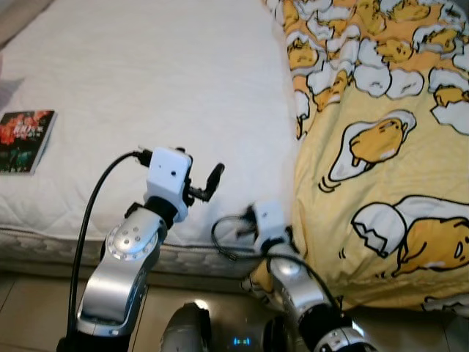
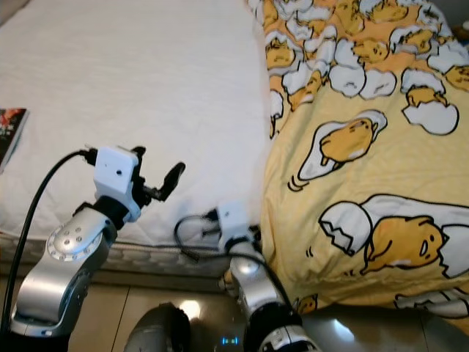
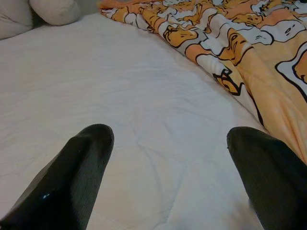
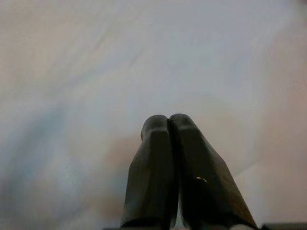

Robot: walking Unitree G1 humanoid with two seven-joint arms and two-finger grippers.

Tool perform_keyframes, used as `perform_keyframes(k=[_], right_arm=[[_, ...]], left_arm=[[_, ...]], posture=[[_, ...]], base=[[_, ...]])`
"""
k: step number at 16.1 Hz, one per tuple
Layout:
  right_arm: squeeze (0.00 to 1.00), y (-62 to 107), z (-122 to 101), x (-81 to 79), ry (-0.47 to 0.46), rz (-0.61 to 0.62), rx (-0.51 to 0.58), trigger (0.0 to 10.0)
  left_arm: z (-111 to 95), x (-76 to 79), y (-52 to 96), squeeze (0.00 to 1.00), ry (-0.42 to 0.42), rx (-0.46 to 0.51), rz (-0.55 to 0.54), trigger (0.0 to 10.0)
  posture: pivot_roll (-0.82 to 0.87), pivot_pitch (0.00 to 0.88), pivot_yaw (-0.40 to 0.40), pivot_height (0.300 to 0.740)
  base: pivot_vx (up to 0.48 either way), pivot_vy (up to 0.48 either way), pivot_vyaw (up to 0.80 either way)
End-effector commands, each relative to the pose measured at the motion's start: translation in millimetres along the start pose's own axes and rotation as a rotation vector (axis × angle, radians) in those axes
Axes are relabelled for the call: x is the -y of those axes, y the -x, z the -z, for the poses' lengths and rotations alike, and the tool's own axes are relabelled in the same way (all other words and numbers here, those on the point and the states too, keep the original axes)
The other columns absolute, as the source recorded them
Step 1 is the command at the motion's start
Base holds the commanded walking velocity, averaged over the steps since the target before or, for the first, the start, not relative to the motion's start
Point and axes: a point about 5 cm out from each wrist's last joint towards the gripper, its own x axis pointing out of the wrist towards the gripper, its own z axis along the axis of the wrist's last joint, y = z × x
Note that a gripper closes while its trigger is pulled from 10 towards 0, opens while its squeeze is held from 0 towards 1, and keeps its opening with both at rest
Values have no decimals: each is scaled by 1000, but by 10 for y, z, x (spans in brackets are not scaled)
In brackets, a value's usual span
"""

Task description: Clean up the room

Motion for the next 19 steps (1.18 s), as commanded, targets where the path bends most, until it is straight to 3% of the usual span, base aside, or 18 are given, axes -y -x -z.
perform_keyframes(k=[1,4,9,10,11,13,16,19], right_arm=[[1000,29,-30,75,9,56,41,10000],[1000,-12,-144,287,55,149,97,10000],[1000,-41,-348,650,6,302,191,10000],[1000,27,-384,771,-5,345,225,10000],[1000,211,-407,952,-2,411,269,10000],[1000,402,-414,1028,2,437,303,10000],[1000,570,-396,1016,-15,435,306,10000],[1000,639,-369,1022,-12,433,280,10000]], left_arm=[[5,-4,-14,0,-6,3,-2,10000],[5,4,-42,0,-8,14,0,10000],[180,42,-187,0,-44,-48,7,10000],[235,37,-221,0,-43,-61,2,10000],[314,32,-262,0,-43,-81,-7,10000],[373,-4,-301,0,-13,-93,-61,10000],[424,-19,-372,0,1,-91,-98,10000],[445,125,-422,0,6,-84,-45,10000]], posture=[[160,149,30,699],[158,129,25,699],[140,70,5,699],[115,49,3,699],[95,35,0,699],[64,17,-2,699],[36,0,-3,699],[28,0,7,699]], base=[[0,0,0],[0,0,0],[0,0,0],[0,0,0],[0,0,0],[0,0,0],[0,0,0],[0,0,0]])
